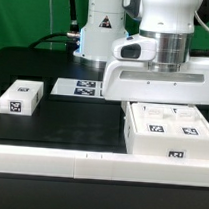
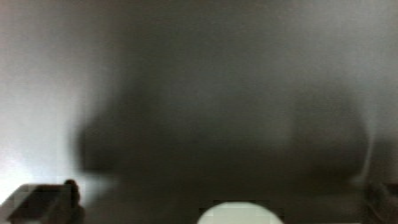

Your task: Assemble cabinet

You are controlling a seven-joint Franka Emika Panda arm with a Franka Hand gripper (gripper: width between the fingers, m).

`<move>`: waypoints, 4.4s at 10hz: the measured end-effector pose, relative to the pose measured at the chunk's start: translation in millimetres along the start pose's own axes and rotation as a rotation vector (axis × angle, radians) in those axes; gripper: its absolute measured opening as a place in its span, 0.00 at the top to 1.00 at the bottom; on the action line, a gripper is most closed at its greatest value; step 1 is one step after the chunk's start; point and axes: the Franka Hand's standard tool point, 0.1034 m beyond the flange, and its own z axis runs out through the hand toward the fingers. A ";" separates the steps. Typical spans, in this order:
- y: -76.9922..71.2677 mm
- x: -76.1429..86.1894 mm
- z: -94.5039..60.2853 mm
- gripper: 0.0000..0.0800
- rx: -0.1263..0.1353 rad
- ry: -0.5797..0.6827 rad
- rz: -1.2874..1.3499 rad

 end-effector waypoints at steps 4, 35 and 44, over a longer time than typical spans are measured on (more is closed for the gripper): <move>-0.9 -1.1 0.4 0.00 0.000 -0.001 -0.002; 3.4 31.3 -106.8 1.00 -0.011 -0.060 -0.051; 9.8 39.5 -118.7 1.00 -0.015 -0.082 -0.055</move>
Offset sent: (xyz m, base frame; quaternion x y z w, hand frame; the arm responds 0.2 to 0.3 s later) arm -0.0005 -0.0008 -0.0116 -0.0035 0.0109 0.0009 0.9999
